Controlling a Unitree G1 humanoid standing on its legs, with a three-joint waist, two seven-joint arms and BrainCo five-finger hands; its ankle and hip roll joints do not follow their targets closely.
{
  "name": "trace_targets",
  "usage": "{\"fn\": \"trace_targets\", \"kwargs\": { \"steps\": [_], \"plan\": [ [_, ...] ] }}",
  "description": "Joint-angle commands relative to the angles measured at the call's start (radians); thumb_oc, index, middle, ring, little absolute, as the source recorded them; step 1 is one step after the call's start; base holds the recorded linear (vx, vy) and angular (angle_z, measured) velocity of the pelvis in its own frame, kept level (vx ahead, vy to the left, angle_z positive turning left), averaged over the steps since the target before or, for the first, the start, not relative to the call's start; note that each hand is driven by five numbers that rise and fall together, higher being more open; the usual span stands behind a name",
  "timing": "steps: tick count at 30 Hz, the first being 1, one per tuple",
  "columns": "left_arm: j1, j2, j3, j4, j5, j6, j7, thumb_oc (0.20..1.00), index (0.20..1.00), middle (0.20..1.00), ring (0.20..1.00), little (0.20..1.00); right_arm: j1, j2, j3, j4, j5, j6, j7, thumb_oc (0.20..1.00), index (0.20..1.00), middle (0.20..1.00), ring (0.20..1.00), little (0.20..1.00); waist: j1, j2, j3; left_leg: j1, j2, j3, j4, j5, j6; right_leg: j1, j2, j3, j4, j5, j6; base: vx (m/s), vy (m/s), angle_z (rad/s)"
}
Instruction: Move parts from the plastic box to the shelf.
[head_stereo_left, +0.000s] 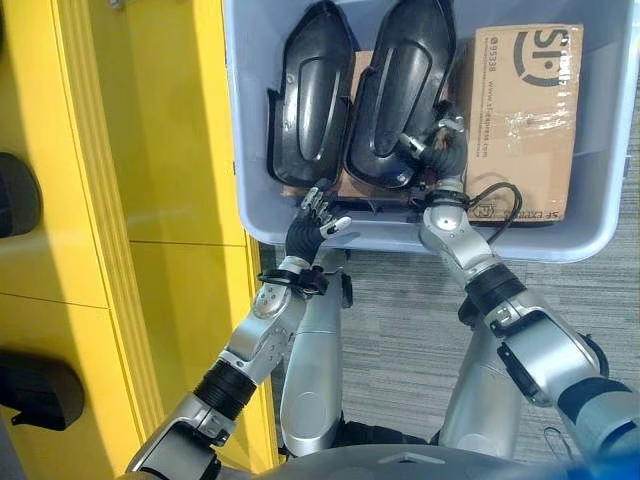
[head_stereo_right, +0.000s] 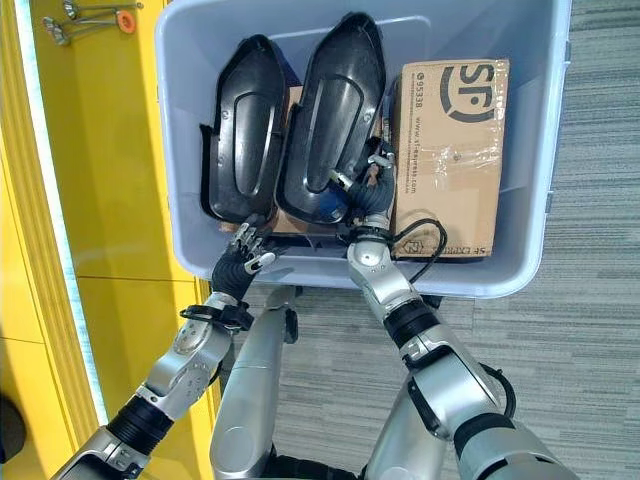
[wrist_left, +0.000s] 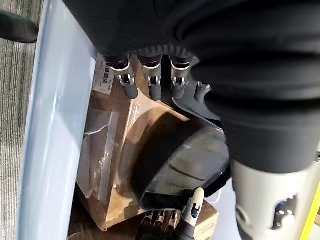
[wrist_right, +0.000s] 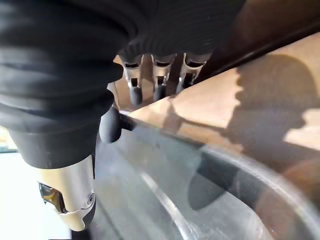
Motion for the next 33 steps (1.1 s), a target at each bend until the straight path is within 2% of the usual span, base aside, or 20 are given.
{"fn": "trace_targets", "kwargs": {
  "steps": [1,12,17,25,29,33],
  "plan": [
    [0.042,0.015,-0.063,0.013,-0.011,-0.004,0.000,1.000,1.000,1.000,1.000,1.000,0.032,0.067,0.035,-0.028,-0.043,-0.010,0.002,1.000,1.000,1.000,1.000,1.000,0.023,0.014,-0.008,-0.049,-0.043,0.077,0.007,-0.035,0.061,0.000,0.032,-0.012,0.042,-0.055,0.006,0.00,0.000,0.00],
    [0.042,0.018,-0.065,0.024,-0.012,-0.004,-0.008,1.000,1.000,1.000,1.000,1.000,0.031,0.060,0.047,-0.029,-0.067,-0.005,0.012,1.000,1.000,1.000,1.000,1.000,0.021,0.013,-0.008,-0.040,-0.038,0.078,0.000,-0.030,0.059,0.004,0.031,-0.011,0.038,-0.049,0.008,0.00,0.000,0.00],
    [0.040,0.017,-0.068,0.030,-0.012,-0.002,-0.011,1.000,1.000,1.000,1.000,1.000,0.033,0.061,0.043,-0.023,-0.066,-0.047,0.002,1.000,1.000,1.000,1.000,1.000,0.020,0.011,-0.008,-0.038,-0.038,0.077,0.001,-0.031,0.059,0.006,0.030,-0.012,0.035,-0.047,0.009,0.00,0.000,0.00],
    [0.035,0.012,-0.073,0.032,-0.015,-0.006,-0.004,1.000,1.000,1.000,1.000,1.000,0.059,0.078,0.036,-0.035,0.021,-0.029,0.007,1.000,1.000,1.000,1.000,1.000,0.010,0.011,-0.008,-0.033,-0.037,0.084,-0.005,-0.030,0.058,0.007,0.035,-0.006,0.029,-0.046,0.008,0.00,0.000,0.00],
    [0.033,0.012,-0.072,0.030,-0.013,-0.003,0.003,1.000,1.000,1.000,1.000,1.000,0.071,0.082,0.042,-0.024,0.057,0.032,0.004,1.000,1.000,1.000,1.000,1.000,0.008,0.008,-0.008,-0.032,-0.036,0.084,-0.004,-0.030,0.058,0.008,0.036,-0.004,0.028,-0.045,0.009,0.00,0.000,0.00],
    [0.029,0.014,-0.066,0.036,-0.013,-0.006,-0.002,1.000,1.000,1.000,1.000,1.000,0.069,0.087,0.045,0.013,0.114,0.030,0.028,1.000,1.000,1.000,1.000,1.000,0.010,0.004,-0.008,-0.033,-0.033,0.084,-0.002,-0.030,0.059,0.011,0.036,-0.008,0.028,-0.044,0.008,0.00,0.000,0.00]
  ]
}}
